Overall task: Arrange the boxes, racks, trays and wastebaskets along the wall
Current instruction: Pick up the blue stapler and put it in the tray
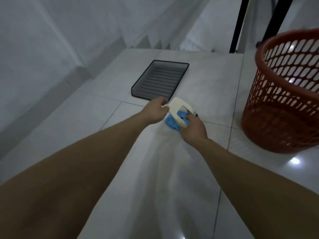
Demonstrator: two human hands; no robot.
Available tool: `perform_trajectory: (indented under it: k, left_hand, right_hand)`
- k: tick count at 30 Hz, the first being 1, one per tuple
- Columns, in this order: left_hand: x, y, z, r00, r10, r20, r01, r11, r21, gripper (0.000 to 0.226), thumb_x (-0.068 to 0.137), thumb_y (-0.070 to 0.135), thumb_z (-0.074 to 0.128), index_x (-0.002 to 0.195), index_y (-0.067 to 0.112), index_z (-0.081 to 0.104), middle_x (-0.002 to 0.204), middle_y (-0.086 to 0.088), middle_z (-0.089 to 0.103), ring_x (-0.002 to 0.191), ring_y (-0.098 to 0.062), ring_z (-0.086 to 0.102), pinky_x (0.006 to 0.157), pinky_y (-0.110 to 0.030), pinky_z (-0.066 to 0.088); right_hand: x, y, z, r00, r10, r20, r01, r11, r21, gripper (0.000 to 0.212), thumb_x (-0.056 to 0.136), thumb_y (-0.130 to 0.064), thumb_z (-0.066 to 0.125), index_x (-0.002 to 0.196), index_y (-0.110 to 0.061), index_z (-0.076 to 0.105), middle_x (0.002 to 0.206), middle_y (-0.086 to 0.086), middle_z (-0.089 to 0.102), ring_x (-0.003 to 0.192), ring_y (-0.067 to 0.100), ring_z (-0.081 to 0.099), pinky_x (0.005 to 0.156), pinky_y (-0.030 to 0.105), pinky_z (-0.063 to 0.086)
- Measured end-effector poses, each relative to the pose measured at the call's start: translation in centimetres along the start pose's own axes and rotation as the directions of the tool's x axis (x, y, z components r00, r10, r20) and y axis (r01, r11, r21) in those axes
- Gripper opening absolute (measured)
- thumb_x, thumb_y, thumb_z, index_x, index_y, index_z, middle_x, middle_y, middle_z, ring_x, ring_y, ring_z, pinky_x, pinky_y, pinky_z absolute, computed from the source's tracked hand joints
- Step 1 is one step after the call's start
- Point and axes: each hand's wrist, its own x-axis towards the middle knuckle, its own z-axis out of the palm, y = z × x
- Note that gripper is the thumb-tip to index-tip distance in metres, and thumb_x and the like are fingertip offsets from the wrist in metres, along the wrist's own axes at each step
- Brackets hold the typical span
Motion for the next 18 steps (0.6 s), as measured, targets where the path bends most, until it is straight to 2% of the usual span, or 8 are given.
perform_trajectory:
  k: [3, 6, 9, 11, 13, 15, 18]
  left_hand:
    - [2.6, -0.3, 2.0, 0.990, -0.120, 0.079, 0.137, 0.955, -0.262, 0.051, 0.097, 0.027, 0.055, 0.143, 0.007, 0.043, 0.139, -0.007, 0.051, 0.121, -0.022, 0.053, 0.096, -0.031, 0.045]
    - [4.0, -0.3, 3.2, 0.958, -0.226, 0.176, 0.281, 0.862, -0.422, 0.055, 0.095, 0.026, 0.060, 0.142, 0.004, 0.043, 0.136, -0.009, 0.054, 0.114, -0.023, 0.058, 0.092, -0.035, 0.053]
    - [4.3, -0.1, 4.4, 0.949, -0.268, 0.166, 0.315, 0.805, -0.502, 0.024, 0.094, 0.012, 0.061, 0.113, -0.003, 0.062, 0.114, -0.018, 0.066, 0.092, -0.024, 0.065, 0.079, -0.034, 0.060]
    - [3.7, 0.1, 4.7, 0.941, -0.306, 0.143, 0.333, 0.781, -0.528, 0.011, 0.092, 0.001, 0.058, 0.101, -0.001, 0.064, 0.104, -0.018, 0.068, 0.090, -0.025, 0.068, 0.072, -0.034, 0.061]
    - [3.1, 0.0, 4.7, 0.936, -0.324, 0.134, 0.341, 0.754, -0.561, 0.012, 0.091, -0.003, 0.058, 0.101, -0.001, 0.064, 0.101, -0.018, 0.068, 0.088, -0.027, 0.070, 0.066, -0.034, 0.062]
    - [2.2, 0.2, 4.1, 0.937, -0.319, 0.145, 0.339, 0.722, -0.603, 0.014, 0.091, -0.004, 0.060, 0.104, -0.004, 0.063, 0.099, -0.020, 0.068, 0.083, -0.027, 0.071, 0.060, -0.031, 0.061]
    - [1.0, 0.8, 2.4, 0.943, -0.310, 0.122, 0.313, 0.700, -0.642, 0.016, 0.090, -0.005, 0.061, 0.106, -0.007, 0.062, 0.100, -0.023, 0.068, 0.080, -0.027, 0.071, 0.061, -0.032, 0.061]
  right_hand:
    - [1.3, 1.9, 2.2, 0.998, 0.006, 0.060, -0.005, 1.000, -0.017, 0.040, 0.088, -0.012, 0.058, 0.128, -0.014, 0.054, 0.126, 0.010, 0.059, 0.116, 0.030, 0.056, 0.084, 0.026, 0.041]
    - [2.4, 3.0, 3.1, 0.998, -0.015, 0.061, 0.018, 0.999, -0.043, 0.041, 0.087, -0.014, 0.058, 0.128, -0.017, 0.054, 0.124, 0.007, 0.059, 0.116, 0.029, 0.055, 0.086, 0.028, 0.044]
    - [3.1, 3.4, 3.1, 0.999, -0.035, 0.027, 0.038, 0.990, -0.134, 0.047, 0.088, -0.020, 0.064, 0.133, -0.017, 0.052, 0.133, 0.010, 0.051, 0.125, 0.031, 0.047, 0.096, 0.037, 0.047]
    - [3.1, 3.6, 3.1, 0.999, -0.045, 0.019, 0.048, 0.979, -0.198, 0.034, 0.088, -0.025, 0.067, 0.119, -0.014, 0.059, 0.126, 0.012, 0.052, 0.118, 0.032, 0.051, 0.089, 0.036, 0.049]
    - [2.8, 3.8, 3.1, 0.998, -0.057, 0.041, 0.065, 0.971, -0.231, 0.025, 0.088, -0.024, 0.068, 0.107, -0.009, 0.061, 0.120, 0.012, 0.053, 0.109, 0.031, 0.055, 0.084, 0.035, 0.049]
    - [2.5, 3.7, 2.8, 0.994, -0.083, 0.074, 0.097, 0.971, -0.218, 0.021, 0.091, -0.018, 0.062, 0.108, -0.006, 0.060, 0.119, 0.013, 0.053, 0.105, 0.031, 0.057, 0.084, 0.035, 0.049]
    - [1.9, 2.5, 1.8, 0.983, -0.152, 0.098, 0.171, 0.961, -0.219, 0.016, 0.094, -0.011, 0.053, 0.108, -0.006, 0.057, 0.114, 0.012, 0.055, 0.101, 0.029, 0.058, 0.078, 0.032, 0.046]
